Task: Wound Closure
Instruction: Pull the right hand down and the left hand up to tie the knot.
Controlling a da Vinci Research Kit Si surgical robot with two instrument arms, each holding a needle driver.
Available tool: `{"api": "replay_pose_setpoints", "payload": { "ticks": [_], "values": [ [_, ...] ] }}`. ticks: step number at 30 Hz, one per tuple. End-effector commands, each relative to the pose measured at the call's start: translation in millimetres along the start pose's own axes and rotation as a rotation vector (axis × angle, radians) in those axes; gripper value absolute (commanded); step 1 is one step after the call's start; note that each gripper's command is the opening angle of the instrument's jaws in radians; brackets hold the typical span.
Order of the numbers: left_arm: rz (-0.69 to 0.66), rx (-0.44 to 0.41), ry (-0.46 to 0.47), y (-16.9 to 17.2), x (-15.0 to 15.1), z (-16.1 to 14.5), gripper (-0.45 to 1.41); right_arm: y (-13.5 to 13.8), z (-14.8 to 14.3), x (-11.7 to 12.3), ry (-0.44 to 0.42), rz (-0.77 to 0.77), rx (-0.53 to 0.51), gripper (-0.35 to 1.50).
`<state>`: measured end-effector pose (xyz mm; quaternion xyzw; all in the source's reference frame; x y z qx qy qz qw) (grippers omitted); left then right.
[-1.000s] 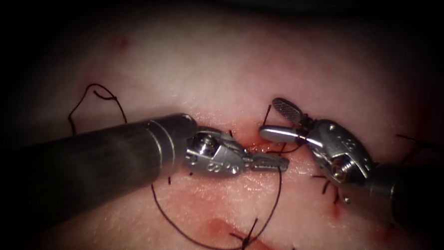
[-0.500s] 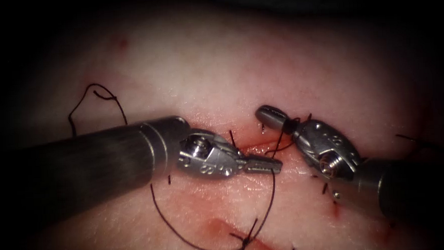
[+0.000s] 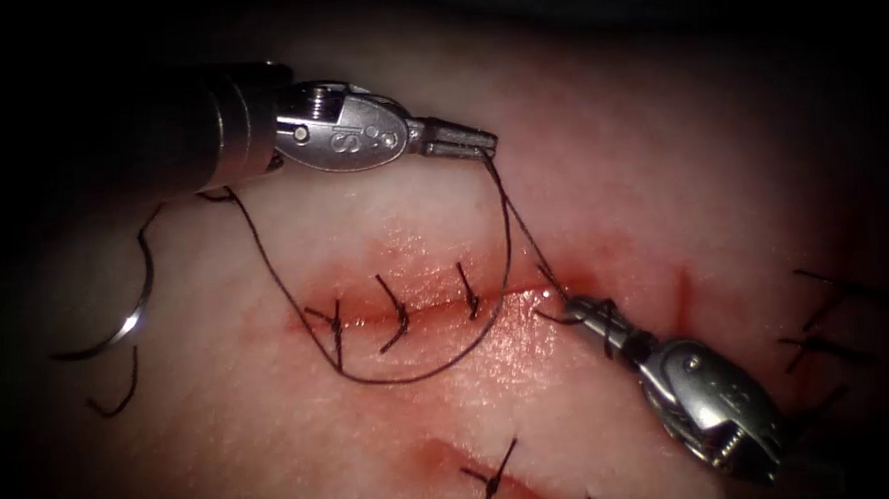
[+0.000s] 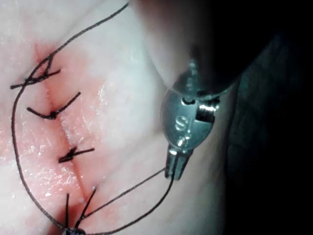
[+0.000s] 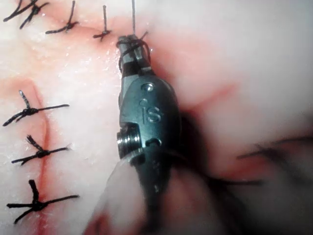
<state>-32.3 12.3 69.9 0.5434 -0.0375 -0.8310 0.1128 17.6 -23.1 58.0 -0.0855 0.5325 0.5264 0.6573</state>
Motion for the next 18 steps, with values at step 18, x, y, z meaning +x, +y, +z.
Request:
{"api": "replay_pose_setpoints", "payload": {
  "ticks": [18],
  "values": [
    [-0.068, 0.136, -0.092, -7.8, -7.2, 0.5, -0.45, -3.5, -1.3, -2.3, -0.041, -0.03, 0.006, -0.35]
  ]
}}
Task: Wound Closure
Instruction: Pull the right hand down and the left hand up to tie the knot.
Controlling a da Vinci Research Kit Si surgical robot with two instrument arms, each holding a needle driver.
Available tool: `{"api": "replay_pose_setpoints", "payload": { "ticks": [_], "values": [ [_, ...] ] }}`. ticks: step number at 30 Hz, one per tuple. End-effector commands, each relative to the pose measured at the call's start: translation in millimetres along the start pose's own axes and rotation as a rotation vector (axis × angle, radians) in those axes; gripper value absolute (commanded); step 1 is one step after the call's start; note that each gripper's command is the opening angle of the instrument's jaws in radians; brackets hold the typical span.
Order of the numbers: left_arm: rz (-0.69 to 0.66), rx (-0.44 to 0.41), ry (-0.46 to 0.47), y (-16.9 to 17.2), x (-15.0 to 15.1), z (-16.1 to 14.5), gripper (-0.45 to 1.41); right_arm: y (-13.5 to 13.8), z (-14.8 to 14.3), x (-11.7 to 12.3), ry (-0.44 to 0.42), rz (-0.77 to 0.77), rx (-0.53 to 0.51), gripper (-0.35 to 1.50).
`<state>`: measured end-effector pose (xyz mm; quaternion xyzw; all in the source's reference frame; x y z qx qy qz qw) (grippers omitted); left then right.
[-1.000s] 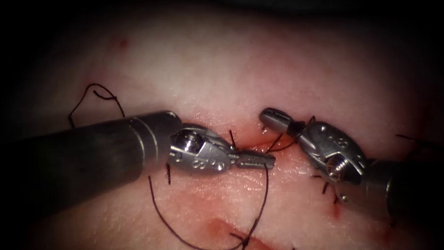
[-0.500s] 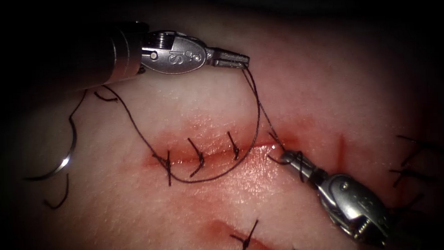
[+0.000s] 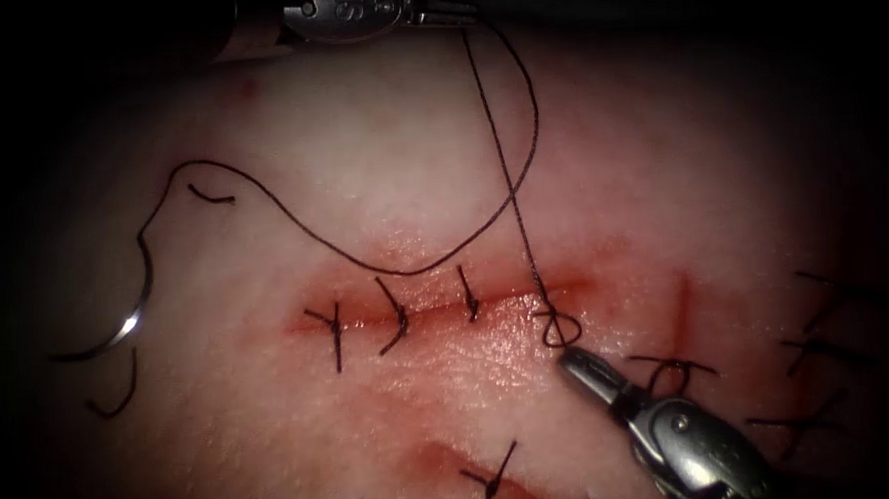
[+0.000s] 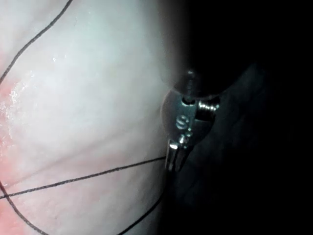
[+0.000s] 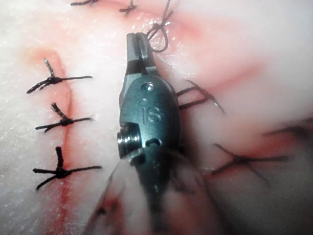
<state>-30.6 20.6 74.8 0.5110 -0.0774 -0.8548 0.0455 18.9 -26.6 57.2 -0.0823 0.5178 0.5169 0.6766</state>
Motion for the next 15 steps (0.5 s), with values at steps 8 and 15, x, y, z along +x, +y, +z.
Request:
{"api": "replay_pose_setpoints", "payload": {
  "ticks": [8, 15],
  "values": [
    [-0.024, 0.116, 0.0, -4.2, -1.3, 0.7, -0.45, -2.0, -0.9, -1.4, 0.002, -0.028, 0.012, -0.35],
    [-0.054, 0.207, -0.013, -7.2, -2.1, 1.1, -0.45, -2.4, -1.7, -2.7, -0.015, -0.044, 0.016, -0.35]
  ]
}}
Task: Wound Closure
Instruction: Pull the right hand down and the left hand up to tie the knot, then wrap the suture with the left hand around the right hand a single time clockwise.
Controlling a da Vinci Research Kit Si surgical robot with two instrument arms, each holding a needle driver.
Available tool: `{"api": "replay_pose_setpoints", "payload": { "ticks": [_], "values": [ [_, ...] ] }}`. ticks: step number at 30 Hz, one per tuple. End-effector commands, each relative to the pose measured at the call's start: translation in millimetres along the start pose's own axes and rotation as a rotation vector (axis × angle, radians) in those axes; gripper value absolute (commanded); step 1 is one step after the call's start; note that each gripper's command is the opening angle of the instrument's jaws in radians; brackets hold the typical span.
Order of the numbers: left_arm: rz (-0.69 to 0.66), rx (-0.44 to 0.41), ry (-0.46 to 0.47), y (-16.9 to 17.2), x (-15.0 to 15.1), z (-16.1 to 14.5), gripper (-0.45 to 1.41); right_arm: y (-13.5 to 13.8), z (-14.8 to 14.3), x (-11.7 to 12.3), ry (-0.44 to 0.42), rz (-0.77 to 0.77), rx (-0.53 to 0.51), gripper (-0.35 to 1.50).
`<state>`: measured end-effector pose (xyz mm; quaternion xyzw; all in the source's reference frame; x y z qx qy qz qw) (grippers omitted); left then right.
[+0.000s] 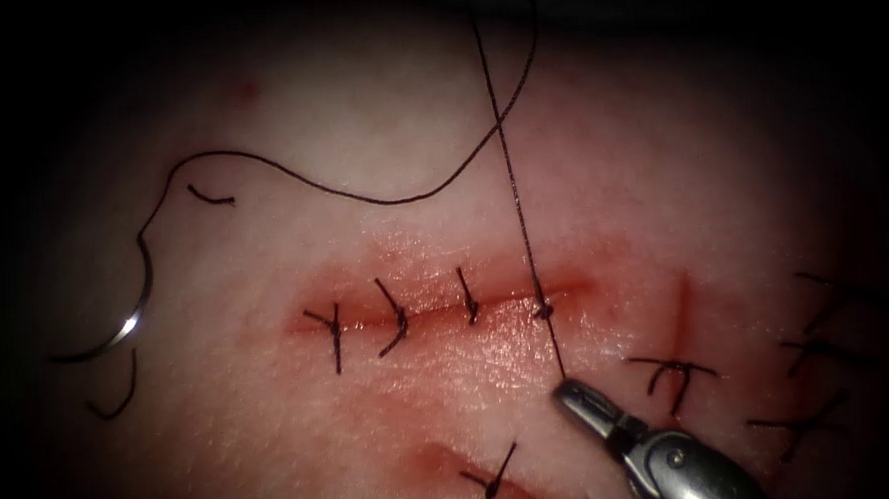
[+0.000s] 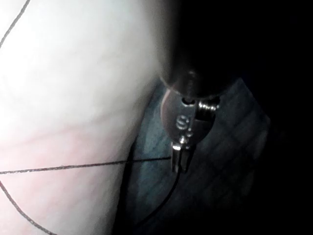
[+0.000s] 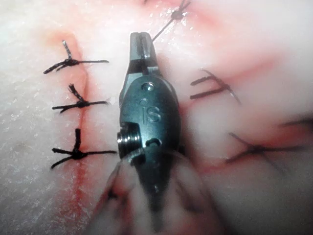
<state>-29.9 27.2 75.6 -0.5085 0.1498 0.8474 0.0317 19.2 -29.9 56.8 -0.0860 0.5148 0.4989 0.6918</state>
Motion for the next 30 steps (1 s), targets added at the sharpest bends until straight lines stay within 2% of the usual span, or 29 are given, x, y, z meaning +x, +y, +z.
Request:
{"api": "replay_pose_setpoints", "payload": {
  "ticks": [1, 11, 17, 20, 23, 26, 28, 29, 30],
  "values": [
    [-0.001, 0.012, 0.001, -1.1, -0.2, 1.0, -0.45, -0.6, 0.3, -1.2, -0.004, -0.001, 0.004, -0.35],
    [-0.019, 0.093, -0.013, -4.2, -2.2, 2.6, -0.45, -0.8, -1.1, -3.2, -0.012, -0.023, 0.006, -0.35],
    [-0.006, 0.11, -0.02, -5.7, -4.3, 3.9, -0.45, -1.8, -1.6, -5.2, -0.054, -0.048, 0.003, -0.35],
    [0.0, 0.105, 0.021, -5.9, -5.1, 4.1, -0.45, -2.3, -1.8, -5.7, -0.064, -0.055, 0.008, -0.35],
    [-0.077, 0.093, 0.073, -4.9, -5.6, 3.6, -0.45, -2.4, -1.7, -5.5, -0.065, -0.053, 0.03, -0.35],
    [-0.125, 0.05, 0.139, -3.5, -5.3, 2.7, -0.45, -2.2, -1.6, -5.0, -0.026, -0.044, 0.056, -0.35],
    [-0.16, -0.015, 0.217, -2.4, -4.7, 1.8, -0.45, -2.1, -1.5, -4.7, -0.019, -0.041, 0.062, -0.32],
    [-0.179, -0.049, 0.259, -1.8, -4.4, 1.3, -0.45, -2.0, -1.4, -4.7, -0.019, -0.04, 0.065, 0.32],
    [-0.197, -0.102, 0.315, -1.1, -3.9, 0.7, -0.45, -2.0, -1.4, -4.6, -0.014, -0.039, 0.065, 0.78]
  ]
}}
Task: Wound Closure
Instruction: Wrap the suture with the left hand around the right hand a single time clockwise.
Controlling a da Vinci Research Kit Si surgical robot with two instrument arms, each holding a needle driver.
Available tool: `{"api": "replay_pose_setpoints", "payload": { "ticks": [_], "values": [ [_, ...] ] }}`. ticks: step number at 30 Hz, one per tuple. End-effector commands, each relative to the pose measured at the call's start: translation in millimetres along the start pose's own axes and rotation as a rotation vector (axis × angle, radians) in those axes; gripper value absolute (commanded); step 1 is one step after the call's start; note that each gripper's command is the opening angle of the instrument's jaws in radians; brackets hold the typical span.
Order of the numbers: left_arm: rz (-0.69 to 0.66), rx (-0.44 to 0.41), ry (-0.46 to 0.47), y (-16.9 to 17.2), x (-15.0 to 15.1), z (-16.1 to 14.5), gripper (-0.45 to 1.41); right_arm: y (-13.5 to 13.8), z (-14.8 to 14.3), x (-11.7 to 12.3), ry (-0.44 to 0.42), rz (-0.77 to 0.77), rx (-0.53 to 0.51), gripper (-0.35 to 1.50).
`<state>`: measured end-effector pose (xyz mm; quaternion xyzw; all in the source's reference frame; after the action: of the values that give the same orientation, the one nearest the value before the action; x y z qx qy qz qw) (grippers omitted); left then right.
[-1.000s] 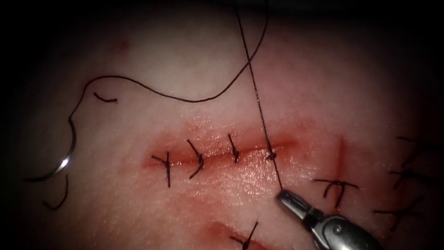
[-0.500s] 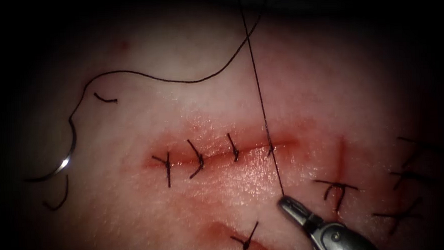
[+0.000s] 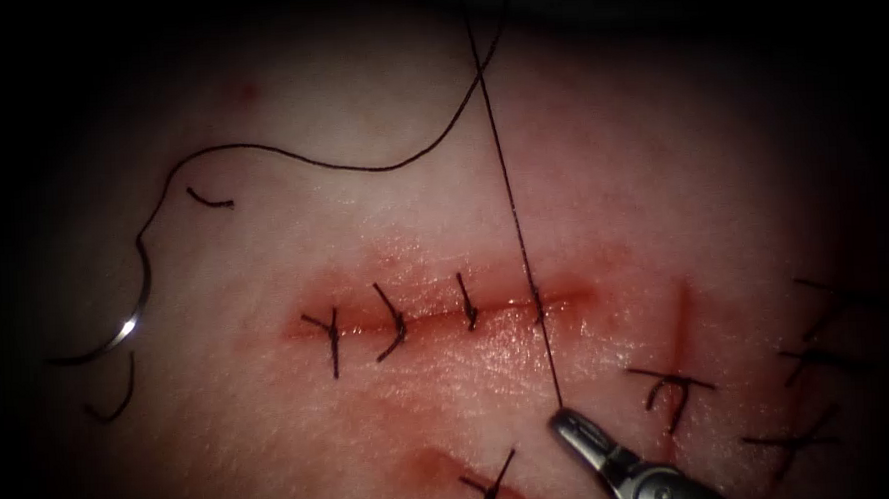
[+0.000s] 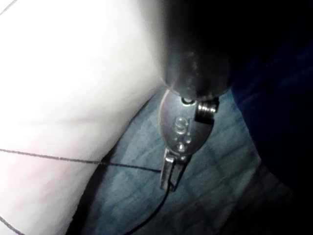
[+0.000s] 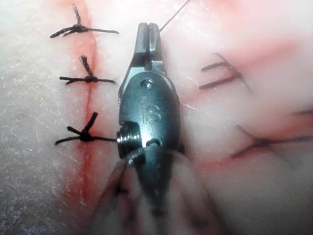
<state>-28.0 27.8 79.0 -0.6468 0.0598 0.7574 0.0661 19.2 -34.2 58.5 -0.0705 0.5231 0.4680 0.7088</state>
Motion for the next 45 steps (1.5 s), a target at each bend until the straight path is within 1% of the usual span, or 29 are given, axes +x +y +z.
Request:
{"api": "replay_pose_setpoints", "payload": {
  "ticks": [1, 2, 3, 5, 6, 8, 9, 12, 15, 16, 18, 20, 22, 24, 25, 26, 27, 28, 31, 33, 37, 38, 41, 45],
  "values": [
    [-0.018, -0.041, 0.04, -0.2, 0.4, 0.4, -0.45, -0.5, 0.6, -0.5, 0.005, 0.004, 0.0, 0.94],
    [-0.041, -0.075, 0.07, 0.5, 0.9, 0.2, -0.45, -0.5, 0.5, -0.5, 0.014, -0.001, 0.006, 1.04],
    [-0.082, -0.128, 0.116, 1.6, 1.6, -0.1, -0.45, -0.4, 0.5, -0.4, 0.027, 0.029, 0.022, 1.16],
    [-0.127, -0.222, 0.19, 3.5, 3.0, -0.5, -0.45, -0.3, 0.4, -0.2, 0.044, 0.049, 0.038, 1.28],
    [-0.142, -0.282, 0.231, 4.9, 3.9, -0.7, -0.45, -0.1, 0.3, -0.1, 0.048, 0.062, 0.05, 1.31],
    [-0.159, -0.366, 0.279, 7.0, 5.4, -1.1, -0.45, 0.2, 0.2, 0.3, 0.049, 0.078, 0.066, 1.36],
    [-0.166, -0.422, 0.312, 8.5, 6.5, -1.3, -0.45, 0.5, 0.1, 0.7, 0.047, 0.08, 0.084, 1.38],
    [-0.176, -0.516, 0.369, 11.8, 9.0, -1.8, -0.45, 1.7, -0.2, 1.9, 0.039, 0.093, 0.116, 1.4],
    [-0.174, -0.573, 0.393, 14.5, 11.2, -2.3, -0.45, 3.0, -0.3, 3.6, 0.028, 0.109, 0.137, 1.4],
    [-0.169, -0.595, 0.399, 15.5, 12.1, -2.5, -0.45, 3.7, -0.3, 4.5, 0.023, 0.118, 0.151, 1.4],
    [-0.172, -0.594, 0.408, 16.9, 13.3, -2.8, -0.45, 4.8, 0.0, 6.0, 0.014, 0.133, 0.167, 1.36],
    [-0.17, -0.618, 0.4, 18.3, 14.5, -3.1, -0.45, 5.9, 0.8, 7.6, 0.006, 0.122, 0.171, 1.3],
    [-0.167, -0.614, 0.388, 19.5, 15.6, -3.4, -0.45, 6.9, 2.0, 9.0, 0.003, 0.127, 0.189, 1.21],
    [-0.159, -0.604, 0.372, 20.4, 16.3, -3.4, -0.45, 7.7, 3.1, 9.8, -0.013, 0.114, 0.205, 1.04],
    [-0.154, -0.603, 0.368, 21.0, 16.7, -3.5, -0.45, 8.1, 3.9, 10.0, -0.03, 0.118, 0.22, 0.71],
    [-0.156, -0.601, 0.363, 21.4, 17.0, -3.5, -0.45, 8.4, 4.5, 10.1, -0.046, 0.119, 0.237, 0.27],
    [-0.153, -0.598, 0.358, 21.8, 17.3, -3.5, -0.45, 8.6, 5.1, 10.0, -0.068, 0.119, 0.254, -0.21],
    [-0.15, -0.595, 0.352, 22.1, 17.5, -3.5, -0.45, 8.9, 6.0, 9.8, -0.104, 0.117, 0.267, -0.35],
    [-0.149, -0.596, 0.345, 23.3, 18.2, -3.5, -0.45, 9.5, 8.3, 9.1, -0.173, 0.109, 0.291, -0.35],
    [-0.146, -0.586, 0.35, 24.0, 18.7, -3.4, -0.45, 9.8, 10.1, 8.4, -0.184, 0.069, 0.316, -0.35],
    [-0.155, -0.571, 0.353, 25.6, 19.4, -3.3, -0.45, 10.5, 13.1, 7.8, -0.161, 0.045, 0.396, -0.35],
    [-0.154, -0.566, 0.356, 26.5, 19.6, -3.3, -0.45, 10.8, 14.2, 7.8, -0.133, 0.047, 0.432, -0.35],
    [-0.158, -0.559, 0.358, 27.5, 19.5, -3.3, -0.45, 10.8, 15.8, 7.8, -0.069, 0.053, 0.471, -0.35],
    [-0.173, -0.543, 0.366, 28.5, 19.2, -3.2, -0.45, 10.4, 17.5, 7.8, -0.02, 0.149, 0.531, -0.35]
  ]
}}
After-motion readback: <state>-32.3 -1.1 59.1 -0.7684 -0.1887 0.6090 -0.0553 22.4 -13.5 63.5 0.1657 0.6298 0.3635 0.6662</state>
